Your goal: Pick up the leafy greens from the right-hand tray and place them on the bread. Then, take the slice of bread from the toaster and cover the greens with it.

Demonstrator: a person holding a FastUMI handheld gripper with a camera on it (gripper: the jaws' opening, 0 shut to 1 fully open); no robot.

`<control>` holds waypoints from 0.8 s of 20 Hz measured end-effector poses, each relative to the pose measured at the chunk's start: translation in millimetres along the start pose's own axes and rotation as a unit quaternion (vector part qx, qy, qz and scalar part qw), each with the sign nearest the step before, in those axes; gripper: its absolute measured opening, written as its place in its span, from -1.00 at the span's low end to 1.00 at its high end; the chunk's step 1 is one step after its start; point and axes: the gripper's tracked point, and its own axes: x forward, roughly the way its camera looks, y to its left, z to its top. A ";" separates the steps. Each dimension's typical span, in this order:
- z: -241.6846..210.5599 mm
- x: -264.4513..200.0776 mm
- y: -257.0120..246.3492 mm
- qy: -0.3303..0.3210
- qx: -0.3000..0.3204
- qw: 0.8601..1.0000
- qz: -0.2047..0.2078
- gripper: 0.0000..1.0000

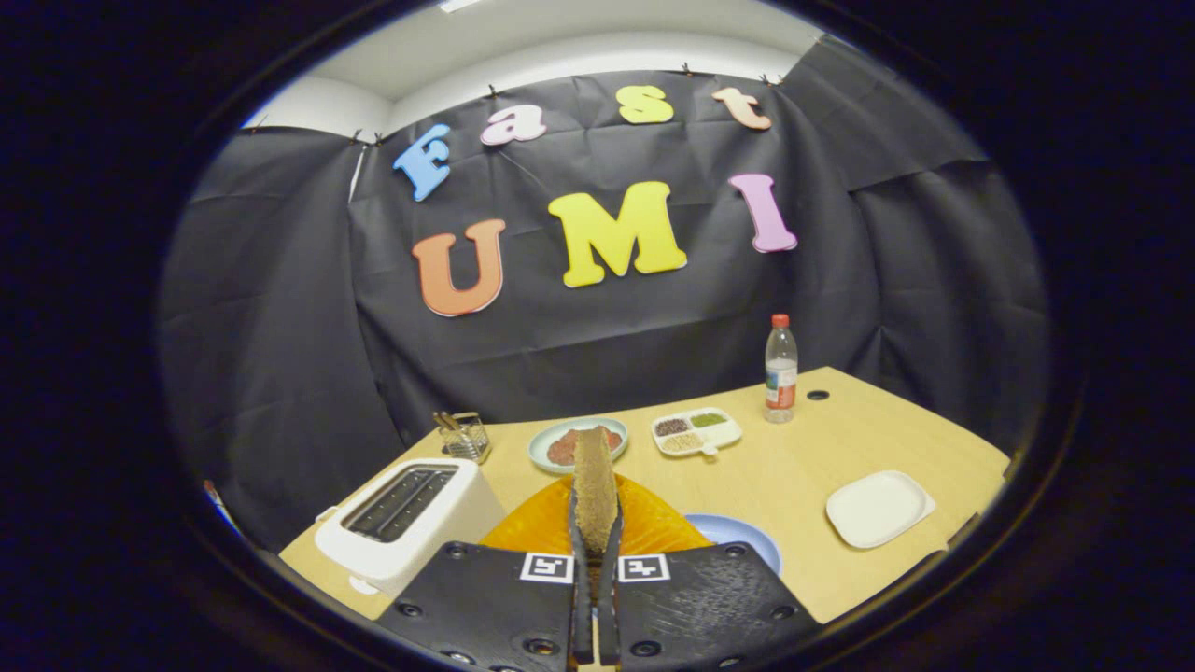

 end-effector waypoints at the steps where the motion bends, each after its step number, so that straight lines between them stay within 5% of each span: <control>1: -11.2 6.3 -3.3 0.007 0.009 1.000 -0.002 -0.95; 11: -67.1 32.6 -49.2 0.059 0.105 0.992 -0.034 -0.91; 16: -83.5 32.1 -76.9 0.080 0.095 0.991 -0.048 -0.49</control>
